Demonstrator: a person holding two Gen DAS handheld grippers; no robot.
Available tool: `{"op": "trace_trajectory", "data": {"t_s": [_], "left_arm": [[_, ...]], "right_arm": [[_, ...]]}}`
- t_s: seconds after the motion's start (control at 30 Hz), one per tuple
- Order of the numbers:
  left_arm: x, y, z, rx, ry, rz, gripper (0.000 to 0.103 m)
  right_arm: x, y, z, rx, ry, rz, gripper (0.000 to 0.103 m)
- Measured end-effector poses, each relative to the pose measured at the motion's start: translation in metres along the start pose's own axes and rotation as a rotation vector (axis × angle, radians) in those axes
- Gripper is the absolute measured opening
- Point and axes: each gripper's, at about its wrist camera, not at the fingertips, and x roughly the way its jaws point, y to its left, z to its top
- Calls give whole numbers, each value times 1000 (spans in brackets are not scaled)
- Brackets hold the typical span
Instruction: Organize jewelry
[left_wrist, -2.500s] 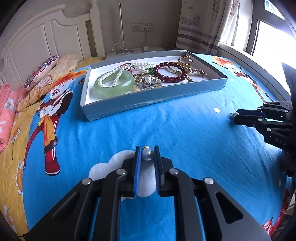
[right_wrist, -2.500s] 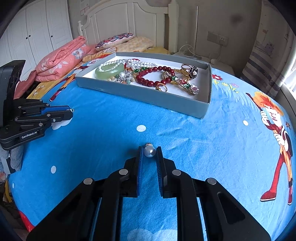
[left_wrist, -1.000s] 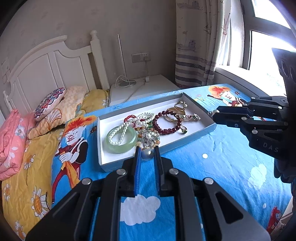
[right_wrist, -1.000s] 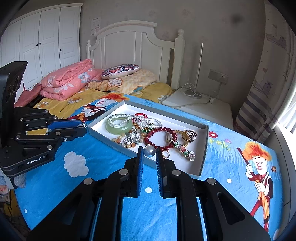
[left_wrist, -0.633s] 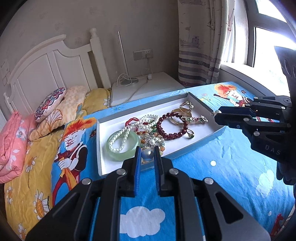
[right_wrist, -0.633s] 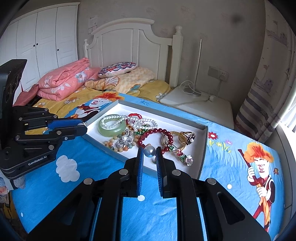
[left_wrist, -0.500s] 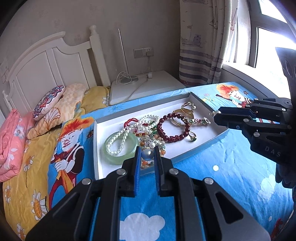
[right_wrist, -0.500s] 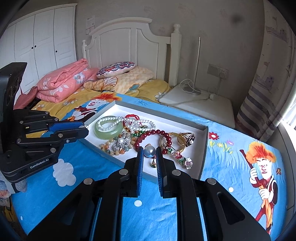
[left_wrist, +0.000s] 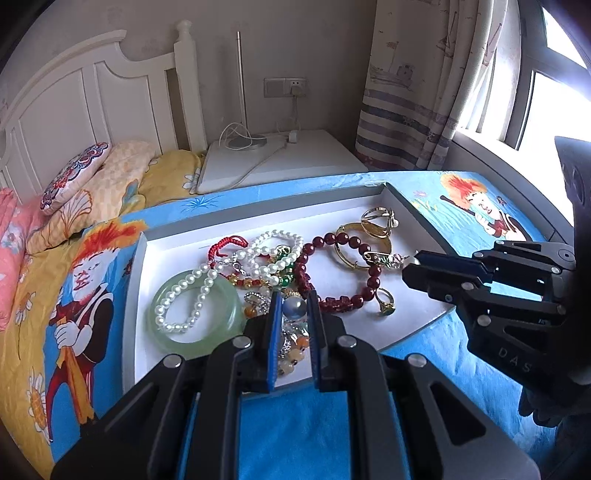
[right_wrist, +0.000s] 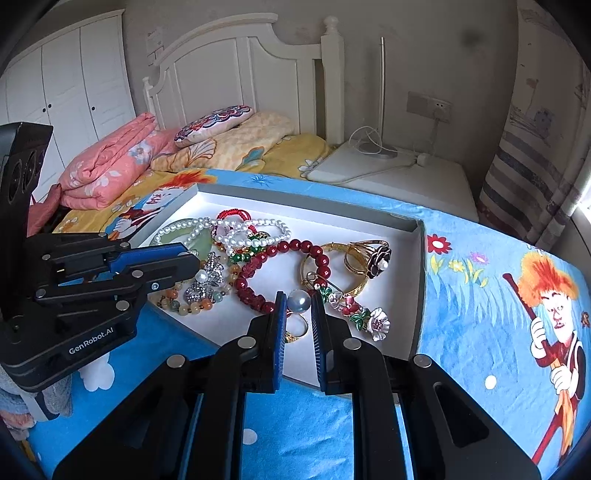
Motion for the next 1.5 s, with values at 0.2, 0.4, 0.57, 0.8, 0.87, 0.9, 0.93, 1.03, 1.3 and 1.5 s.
{"op": "trace_trajectory", "data": {"t_s": [0.2, 0.4, 0.57, 0.8, 0.87, 0.9, 0.93, 1.03, 1.3, 1.5], "left_arm": [[11, -7, -2, -2, 11, -22, 13], [0, 1, -7, -53, -37, -1, 66], [-22, 10, -11, -88, -91, 30, 91], [-49, 17, -28, -130, -112, 94, 100], [-53, 18, -35, -137, -105, 113, 100], [-55, 20, -39, -147, -102, 123, 100], [-56, 21, -42, -157, -101, 132, 100], [-56, 23, -49, -169, -100, 127, 100], [-58, 21, -48, -162, -126, 120, 100], [-59, 20, -49, -150, -140, 129, 100]], "right_arm": [[4, -10, -4, 33, 9, -12, 15], [-5, -14, -7, 79, -4, -12, 19], [-18, -14, -14, 121, -29, -25, 61], [-35, 0, -26, 159, -69, -83, 83], [-38, 3, -28, 174, -77, -112, 86], [-39, 4, -29, 177, -78, -119, 86], [-40, 5, -30, 181, -81, -124, 86], [-39, 8, -33, 185, -80, -144, 86], [-36, 10, -36, 187, -79, -175, 86], [-36, 9, -35, 193, -89, -179, 86]]}}
